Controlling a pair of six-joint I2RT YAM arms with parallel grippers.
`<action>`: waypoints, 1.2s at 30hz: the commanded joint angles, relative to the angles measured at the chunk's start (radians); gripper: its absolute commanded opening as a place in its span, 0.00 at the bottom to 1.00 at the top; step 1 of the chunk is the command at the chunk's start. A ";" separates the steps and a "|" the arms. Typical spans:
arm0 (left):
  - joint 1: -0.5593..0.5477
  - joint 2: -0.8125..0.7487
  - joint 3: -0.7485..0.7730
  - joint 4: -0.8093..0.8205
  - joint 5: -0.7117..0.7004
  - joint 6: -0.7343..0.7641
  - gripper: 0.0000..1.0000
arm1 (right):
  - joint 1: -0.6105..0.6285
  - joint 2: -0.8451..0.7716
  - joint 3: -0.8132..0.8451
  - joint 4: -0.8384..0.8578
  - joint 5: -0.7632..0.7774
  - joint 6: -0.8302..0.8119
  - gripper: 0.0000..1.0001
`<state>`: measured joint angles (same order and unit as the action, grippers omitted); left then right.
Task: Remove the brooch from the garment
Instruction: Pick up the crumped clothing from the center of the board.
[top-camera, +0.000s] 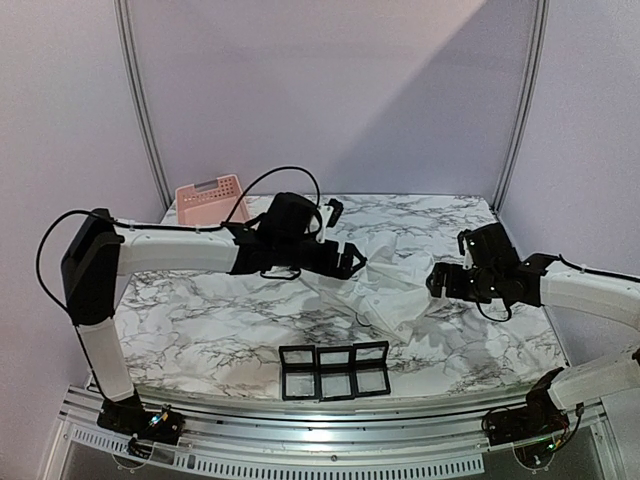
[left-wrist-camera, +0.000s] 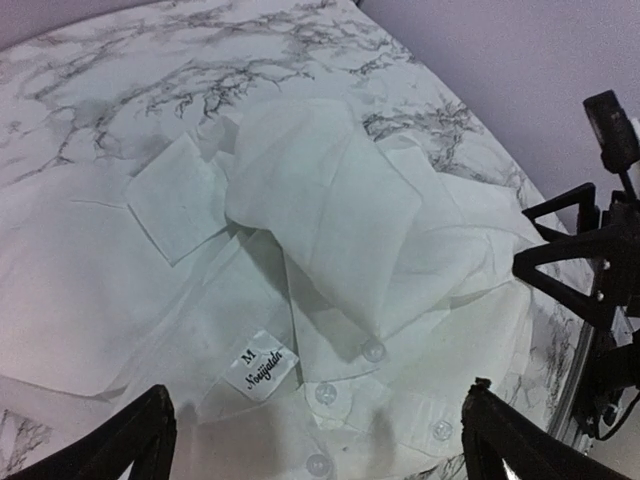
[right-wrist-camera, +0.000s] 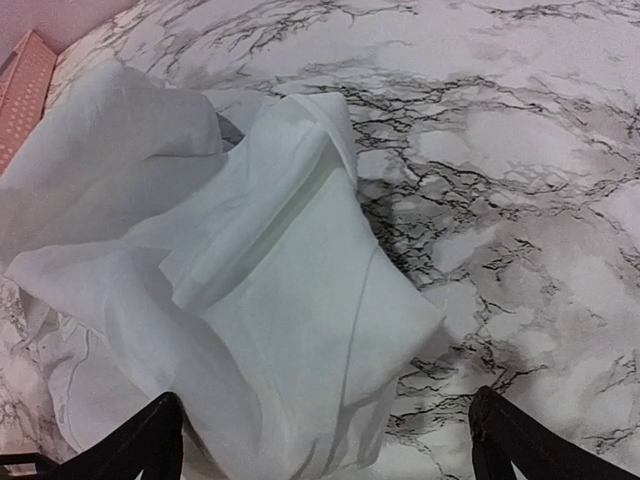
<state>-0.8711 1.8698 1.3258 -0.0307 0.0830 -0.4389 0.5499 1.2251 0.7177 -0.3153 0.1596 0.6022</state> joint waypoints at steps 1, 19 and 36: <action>-0.009 0.071 0.060 -0.048 0.027 0.033 0.99 | -0.024 -0.012 -0.027 0.171 -0.108 0.025 0.95; -0.009 0.241 0.257 -0.173 0.048 0.103 1.00 | -0.126 -0.007 -0.134 0.297 -0.071 0.152 0.00; -0.004 0.342 0.421 -0.206 0.046 0.105 0.98 | -0.242 -0.185 -0.322 0.348 -0.147 0.232 0.38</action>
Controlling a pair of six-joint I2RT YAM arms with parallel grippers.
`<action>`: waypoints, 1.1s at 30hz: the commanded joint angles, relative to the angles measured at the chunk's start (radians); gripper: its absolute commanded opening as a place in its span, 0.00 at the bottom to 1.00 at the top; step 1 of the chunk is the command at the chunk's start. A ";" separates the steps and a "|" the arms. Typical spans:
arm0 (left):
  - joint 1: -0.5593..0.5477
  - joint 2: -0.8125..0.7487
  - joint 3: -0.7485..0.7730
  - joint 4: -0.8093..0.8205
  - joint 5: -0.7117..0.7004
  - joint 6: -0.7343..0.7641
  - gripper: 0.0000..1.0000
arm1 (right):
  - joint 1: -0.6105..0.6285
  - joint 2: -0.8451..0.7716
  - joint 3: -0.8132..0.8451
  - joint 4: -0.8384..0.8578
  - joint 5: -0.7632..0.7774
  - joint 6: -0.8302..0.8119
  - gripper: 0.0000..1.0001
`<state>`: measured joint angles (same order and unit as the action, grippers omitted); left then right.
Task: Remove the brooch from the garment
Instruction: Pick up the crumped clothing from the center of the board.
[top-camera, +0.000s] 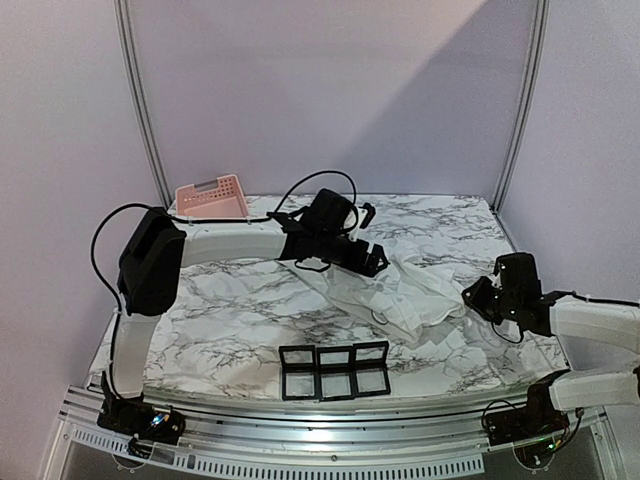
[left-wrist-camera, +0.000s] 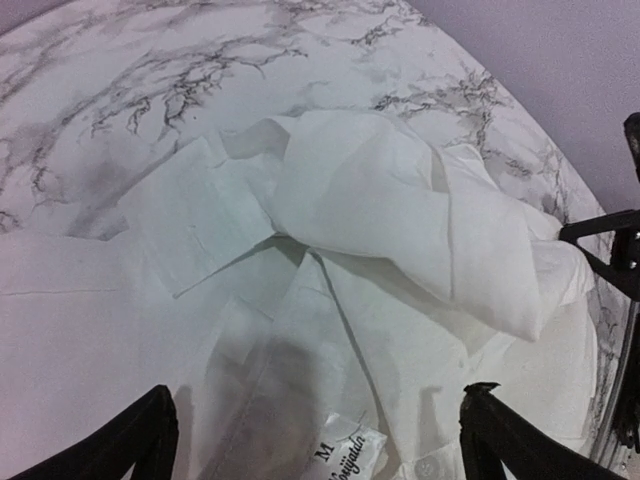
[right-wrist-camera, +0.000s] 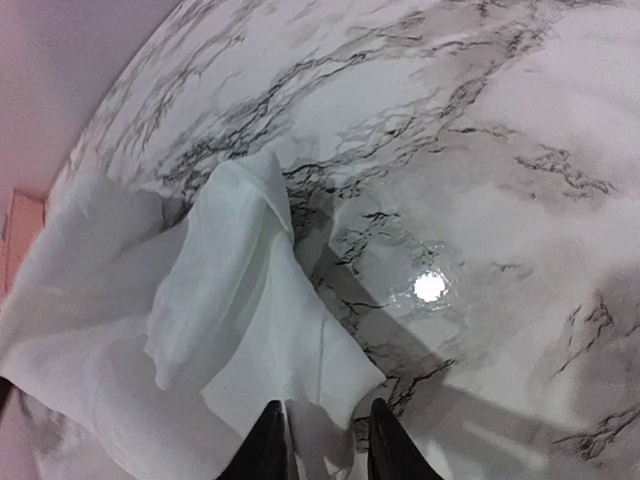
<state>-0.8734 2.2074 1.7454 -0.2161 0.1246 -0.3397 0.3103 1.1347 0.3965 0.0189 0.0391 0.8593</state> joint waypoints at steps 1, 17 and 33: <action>-0.001 0.001 -0.006 -0.017 0.005 0.003 0.99 | -0.002 -0.131 0.002 0.014 -0.027 -0.058 0.47; 0.014 -0.152 -0.241 0.126 0.000 -0.105 0.99 | 0.150 -0.175 0.218 -0.157 -0.058 -0.465 0.88; 0.069 -0.315 -0.524 0.267 -0.028 -0.254 0.99 | 0.260 0.250 0.436 -0.128 0.005 -0.580 0.88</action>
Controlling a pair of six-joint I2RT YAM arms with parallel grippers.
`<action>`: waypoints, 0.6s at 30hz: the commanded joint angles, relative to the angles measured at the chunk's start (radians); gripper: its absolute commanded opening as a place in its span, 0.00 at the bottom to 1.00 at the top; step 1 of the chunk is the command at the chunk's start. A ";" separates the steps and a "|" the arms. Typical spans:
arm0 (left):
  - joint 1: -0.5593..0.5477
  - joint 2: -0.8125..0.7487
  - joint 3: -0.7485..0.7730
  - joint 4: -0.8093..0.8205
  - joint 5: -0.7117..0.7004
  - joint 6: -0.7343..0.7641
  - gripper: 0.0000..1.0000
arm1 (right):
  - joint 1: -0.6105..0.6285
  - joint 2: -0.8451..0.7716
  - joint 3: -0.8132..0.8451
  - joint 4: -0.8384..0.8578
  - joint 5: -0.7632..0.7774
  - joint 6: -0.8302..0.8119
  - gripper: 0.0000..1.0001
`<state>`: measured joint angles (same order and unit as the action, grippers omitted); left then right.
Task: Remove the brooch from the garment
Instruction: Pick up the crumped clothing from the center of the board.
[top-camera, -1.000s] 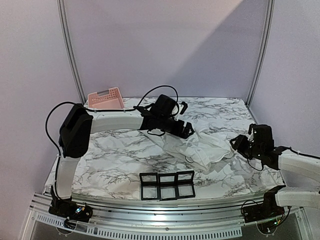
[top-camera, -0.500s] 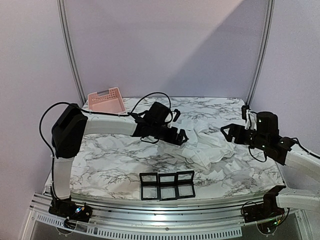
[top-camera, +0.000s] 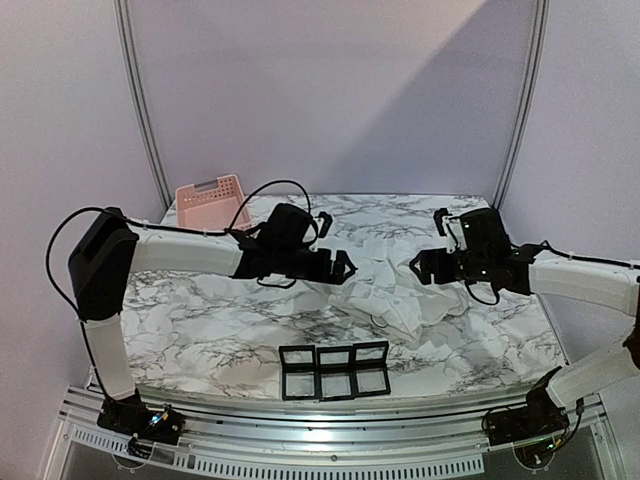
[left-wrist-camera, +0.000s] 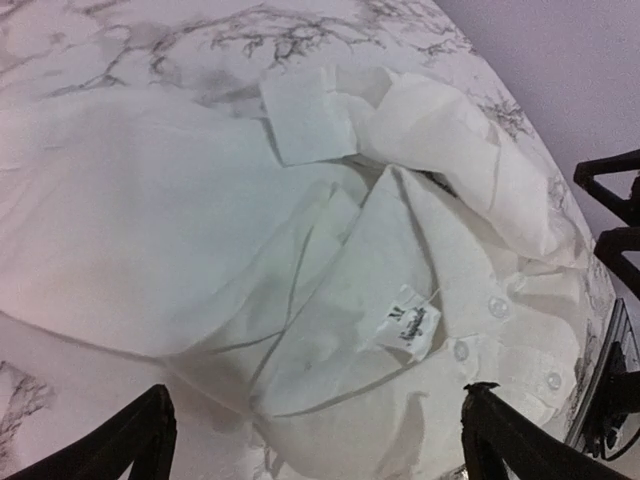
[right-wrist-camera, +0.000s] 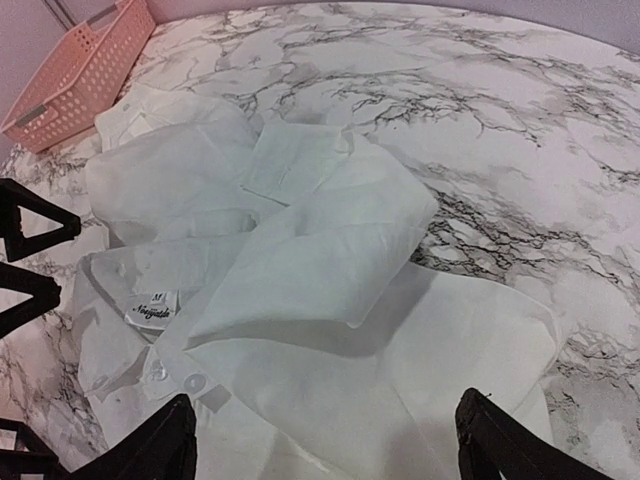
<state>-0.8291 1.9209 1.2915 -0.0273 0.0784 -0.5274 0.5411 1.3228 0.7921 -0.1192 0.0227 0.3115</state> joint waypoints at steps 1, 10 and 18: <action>0.027 -0.025 -0.081 0.085 0.035 -0.076 0.99 | 0.035 0.087 0.046 0.019 0.016 -0.031 0.89; 0.034 0.023 -0.129 0.212 0.136 -0.146 0.92 | 0.058 0.229 0.105 0.083 0.033 0.011 0.82; 0.033 0.070 -0.113 0.247 0.197 -0.174 0.66 | 0.058 0.262 0.118 0.080 0.121 0.055 0.35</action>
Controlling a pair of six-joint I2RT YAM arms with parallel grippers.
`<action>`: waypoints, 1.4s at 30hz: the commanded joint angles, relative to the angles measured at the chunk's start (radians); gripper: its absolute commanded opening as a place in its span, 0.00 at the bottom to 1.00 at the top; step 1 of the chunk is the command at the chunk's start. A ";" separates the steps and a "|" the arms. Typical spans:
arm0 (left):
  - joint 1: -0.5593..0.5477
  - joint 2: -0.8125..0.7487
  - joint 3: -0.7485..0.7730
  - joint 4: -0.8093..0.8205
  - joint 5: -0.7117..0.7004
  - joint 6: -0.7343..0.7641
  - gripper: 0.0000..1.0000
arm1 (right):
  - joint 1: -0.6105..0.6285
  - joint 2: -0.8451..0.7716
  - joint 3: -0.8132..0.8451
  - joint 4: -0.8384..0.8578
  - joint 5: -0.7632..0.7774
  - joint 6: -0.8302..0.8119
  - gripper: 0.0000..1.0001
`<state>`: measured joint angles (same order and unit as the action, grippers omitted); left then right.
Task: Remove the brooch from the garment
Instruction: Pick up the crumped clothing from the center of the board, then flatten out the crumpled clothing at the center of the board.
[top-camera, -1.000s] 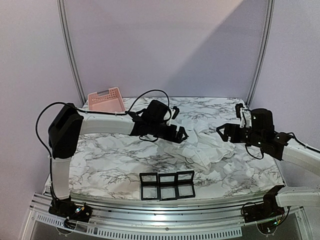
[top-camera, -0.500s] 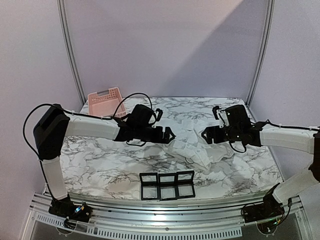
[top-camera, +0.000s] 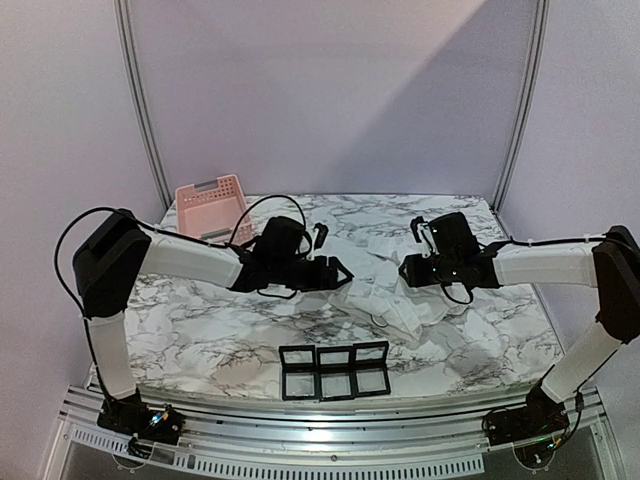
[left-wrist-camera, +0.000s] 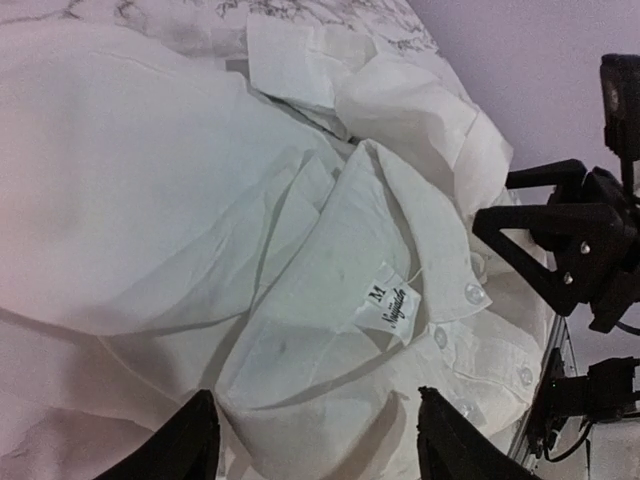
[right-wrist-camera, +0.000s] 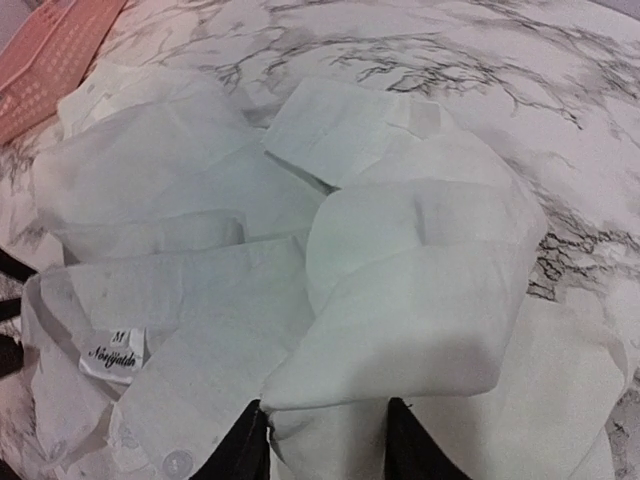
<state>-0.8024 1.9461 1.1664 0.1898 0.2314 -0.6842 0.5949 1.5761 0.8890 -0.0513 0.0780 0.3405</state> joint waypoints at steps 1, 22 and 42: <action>0.004 0.051 0.015 0.036 0.055 -0.022 0.63 | 0.006 0.002 0.021 0.010 0.080 0.029 0.28; 0.086 -0.344 0.541 -0.493 -0.227 0.458 0.00 | 0.005 -0.507 0.313 -0.114 0.598 -0.169 0.00; 0.175 -0.311 0.794 -0.706 -0.306 0.575 0.00 | -0.013 -0.441 0.092 0.193 0.749 -0.227 0.00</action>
<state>-0.6910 1.5505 2.0167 -0.4835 -0.1024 -0.0940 0.5961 1.0943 1.0744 0.0826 0.8101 0.0372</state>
